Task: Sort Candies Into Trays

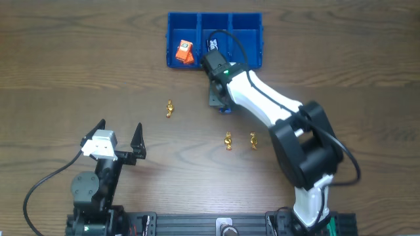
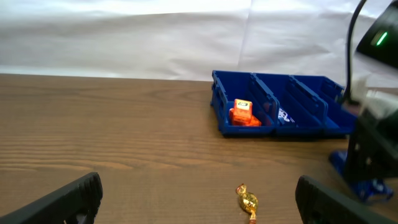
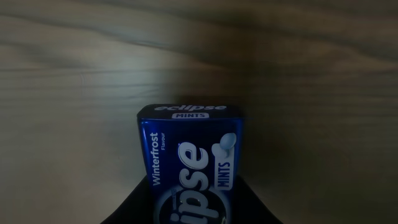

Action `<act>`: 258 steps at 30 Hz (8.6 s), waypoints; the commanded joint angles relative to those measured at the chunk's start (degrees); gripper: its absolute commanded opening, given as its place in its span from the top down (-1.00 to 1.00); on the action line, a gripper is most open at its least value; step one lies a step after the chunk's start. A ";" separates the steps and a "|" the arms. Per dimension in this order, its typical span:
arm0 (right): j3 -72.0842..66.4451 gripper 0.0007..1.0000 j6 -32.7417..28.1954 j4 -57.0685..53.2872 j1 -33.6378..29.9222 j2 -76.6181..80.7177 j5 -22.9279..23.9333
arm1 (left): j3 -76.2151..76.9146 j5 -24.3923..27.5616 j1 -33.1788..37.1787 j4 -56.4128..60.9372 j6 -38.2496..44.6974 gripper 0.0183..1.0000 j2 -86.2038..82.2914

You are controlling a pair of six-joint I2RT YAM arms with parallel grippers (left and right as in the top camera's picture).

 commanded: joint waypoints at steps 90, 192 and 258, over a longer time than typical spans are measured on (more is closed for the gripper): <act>46.47 -0.92 9.84 -18.03 15.32 30.14 -4.63 | -1.14 1.05 0.24 -1.88 0.20 -1.00 -0.33; 46.21 0.60 -10.43 -10.38 -14.56 23.02 7.78 | -1.14 1.05 0.24 -1.88 0.20 -1.00 -0.33; -18.34 -0.16 8.37 -2.75 5.51 -6.71 -8.17 | -1.14 1.05 0.24 -1.88 0.20 -1.00 -0.33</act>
